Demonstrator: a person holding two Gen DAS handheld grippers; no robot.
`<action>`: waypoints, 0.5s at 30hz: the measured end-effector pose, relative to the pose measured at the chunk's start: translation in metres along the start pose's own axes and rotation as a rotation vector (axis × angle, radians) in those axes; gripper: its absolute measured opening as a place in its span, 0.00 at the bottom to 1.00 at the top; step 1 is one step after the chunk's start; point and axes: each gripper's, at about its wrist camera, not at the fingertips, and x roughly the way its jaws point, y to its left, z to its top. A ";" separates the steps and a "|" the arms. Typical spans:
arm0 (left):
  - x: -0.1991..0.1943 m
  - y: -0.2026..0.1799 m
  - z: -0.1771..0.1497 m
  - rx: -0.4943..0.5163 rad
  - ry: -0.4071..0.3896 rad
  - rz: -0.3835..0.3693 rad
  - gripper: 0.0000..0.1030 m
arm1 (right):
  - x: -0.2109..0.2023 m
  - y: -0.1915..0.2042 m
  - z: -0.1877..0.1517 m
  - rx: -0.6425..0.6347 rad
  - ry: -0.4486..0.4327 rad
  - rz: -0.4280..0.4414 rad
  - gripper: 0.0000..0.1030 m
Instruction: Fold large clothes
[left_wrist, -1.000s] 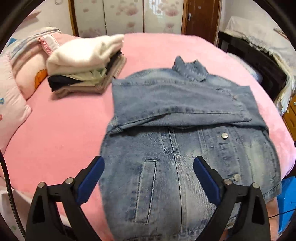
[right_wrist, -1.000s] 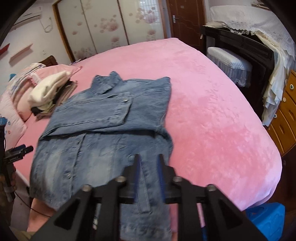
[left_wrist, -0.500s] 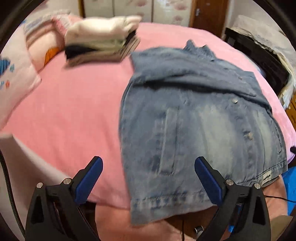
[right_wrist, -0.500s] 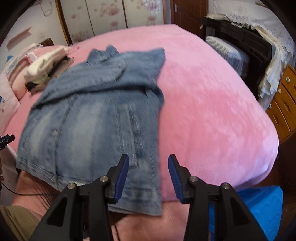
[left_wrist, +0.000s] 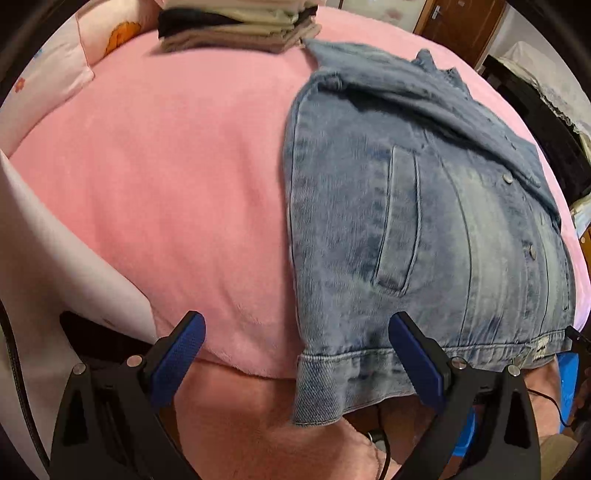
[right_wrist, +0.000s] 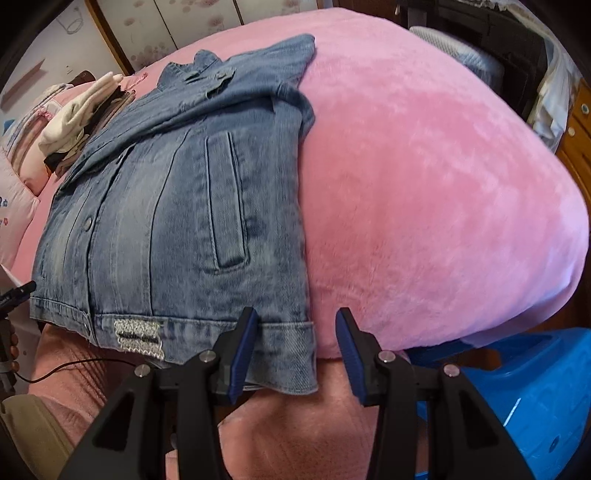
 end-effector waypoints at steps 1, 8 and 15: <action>0.003 0.000 -0.001 -0.005 0.010 -0.004 0.96 | 0.001 0.000 0.000 0.001 0.002 0.004 0.43; 0.023 0.007 -0.005 -0.048 0.060 -0.061 0.96 | 0.012 0.001 0.000 0.033 0.028 0.065 0.43; 0.026 0.009 -0.010 -0.054 0.078 -0.134 0.71 | 0.013 -0.004 -0.004 0.061 -0.002 0.109 0.36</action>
